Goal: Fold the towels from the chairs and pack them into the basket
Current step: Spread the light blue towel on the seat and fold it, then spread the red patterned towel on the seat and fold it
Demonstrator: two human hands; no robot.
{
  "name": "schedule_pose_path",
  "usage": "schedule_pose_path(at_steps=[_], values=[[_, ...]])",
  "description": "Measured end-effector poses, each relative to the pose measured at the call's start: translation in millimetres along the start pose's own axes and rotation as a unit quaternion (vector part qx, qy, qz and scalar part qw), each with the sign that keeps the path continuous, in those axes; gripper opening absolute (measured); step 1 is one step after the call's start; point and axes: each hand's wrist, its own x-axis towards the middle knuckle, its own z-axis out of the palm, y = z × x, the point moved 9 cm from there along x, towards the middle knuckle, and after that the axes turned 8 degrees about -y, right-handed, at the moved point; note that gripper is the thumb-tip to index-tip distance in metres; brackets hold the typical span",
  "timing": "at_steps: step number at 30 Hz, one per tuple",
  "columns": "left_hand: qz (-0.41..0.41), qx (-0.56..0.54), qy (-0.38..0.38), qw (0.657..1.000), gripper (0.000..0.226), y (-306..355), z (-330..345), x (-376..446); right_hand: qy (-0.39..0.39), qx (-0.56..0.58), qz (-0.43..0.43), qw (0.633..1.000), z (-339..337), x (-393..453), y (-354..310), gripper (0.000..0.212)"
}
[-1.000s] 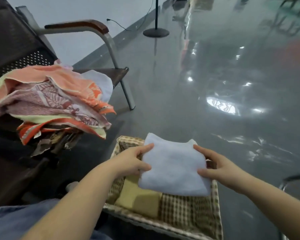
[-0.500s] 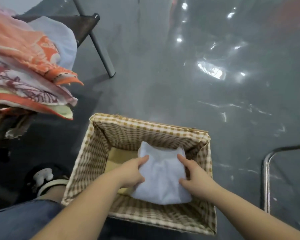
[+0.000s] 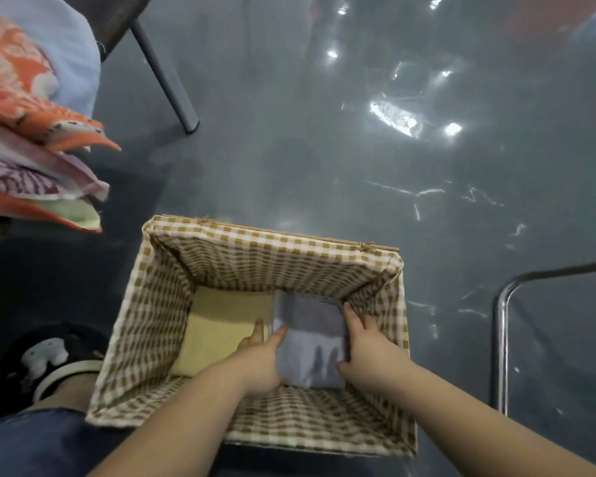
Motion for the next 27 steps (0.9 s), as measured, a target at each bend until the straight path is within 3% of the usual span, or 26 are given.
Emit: schedule_pose_path(at_steps=[12,17,27], values=[[0.002,0.132,0.214,0.968,0.068,8.1,-66.9,-70.5,0.091,-0.091,-0.095,0.987,-44.1,-24.1,-52.5,0.075],[-0.024,0.167,0.305,0.937,0.063,-5.3,-99.6,-137.7,0.152,-0.15,-0.162,0.963,-71.9,-47.3,-113.3,0.065],[-0.131,0.159,0.388,0.898,0.063,-90.3,-148.8,-245.2,0.197,-0.243,-0.295,0.903,-100.1,-83.8,-271.3,0.06]])
